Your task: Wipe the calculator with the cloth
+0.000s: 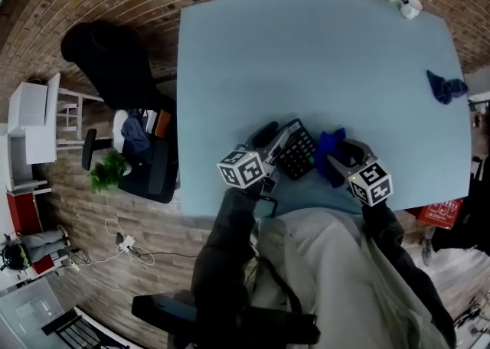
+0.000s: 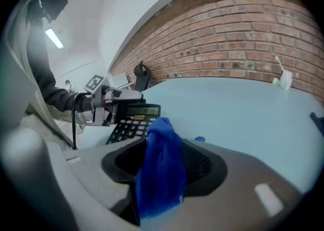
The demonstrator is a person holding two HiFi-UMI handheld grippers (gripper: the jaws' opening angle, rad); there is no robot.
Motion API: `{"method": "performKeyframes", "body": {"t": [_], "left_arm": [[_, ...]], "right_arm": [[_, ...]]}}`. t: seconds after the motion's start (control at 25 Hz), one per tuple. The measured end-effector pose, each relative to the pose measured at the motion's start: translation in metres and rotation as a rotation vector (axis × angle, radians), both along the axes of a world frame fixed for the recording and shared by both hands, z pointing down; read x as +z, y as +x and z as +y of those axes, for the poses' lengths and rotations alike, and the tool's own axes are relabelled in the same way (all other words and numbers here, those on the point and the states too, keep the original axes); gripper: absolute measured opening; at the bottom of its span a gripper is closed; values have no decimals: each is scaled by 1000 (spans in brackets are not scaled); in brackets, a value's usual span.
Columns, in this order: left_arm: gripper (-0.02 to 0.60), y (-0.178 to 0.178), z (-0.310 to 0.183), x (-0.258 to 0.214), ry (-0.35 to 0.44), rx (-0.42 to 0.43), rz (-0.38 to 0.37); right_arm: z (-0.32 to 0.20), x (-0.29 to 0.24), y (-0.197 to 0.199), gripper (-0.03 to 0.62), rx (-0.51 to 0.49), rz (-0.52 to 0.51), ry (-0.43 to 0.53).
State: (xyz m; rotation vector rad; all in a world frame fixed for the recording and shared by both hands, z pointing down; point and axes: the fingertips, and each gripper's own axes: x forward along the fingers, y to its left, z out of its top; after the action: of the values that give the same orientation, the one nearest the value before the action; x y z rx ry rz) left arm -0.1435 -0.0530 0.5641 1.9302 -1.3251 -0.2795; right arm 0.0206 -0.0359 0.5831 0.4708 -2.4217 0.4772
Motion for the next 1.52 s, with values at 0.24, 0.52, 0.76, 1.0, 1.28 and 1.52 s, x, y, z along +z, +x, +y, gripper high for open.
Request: {"method": "performKeyframes", "body": {"t": [0.24,0.52,0.76,1.0,1.28,1.52], "left_arm": [[210,-25,36,1,-48,40,-224],[173,-64,70,-28,-3,-129,-350],[13,-81,108,-84,127,-418,-116],[6,-50,115,-123,189,-399,50],[6,-11,111,-111,163,-358,144],[6,6,104,-108,145,-320,150]], "right_arm": [[-24,-45,39,219,204,-119,68],[-23,-97,56,178,226,-191,218],[9,-128,26,163,192,-423,60],[35,-132,-5,144,107,-516,-59],[46,-117,0,51,108,-554,-154],[43,-110,12,2,130,-531,-169]]}}
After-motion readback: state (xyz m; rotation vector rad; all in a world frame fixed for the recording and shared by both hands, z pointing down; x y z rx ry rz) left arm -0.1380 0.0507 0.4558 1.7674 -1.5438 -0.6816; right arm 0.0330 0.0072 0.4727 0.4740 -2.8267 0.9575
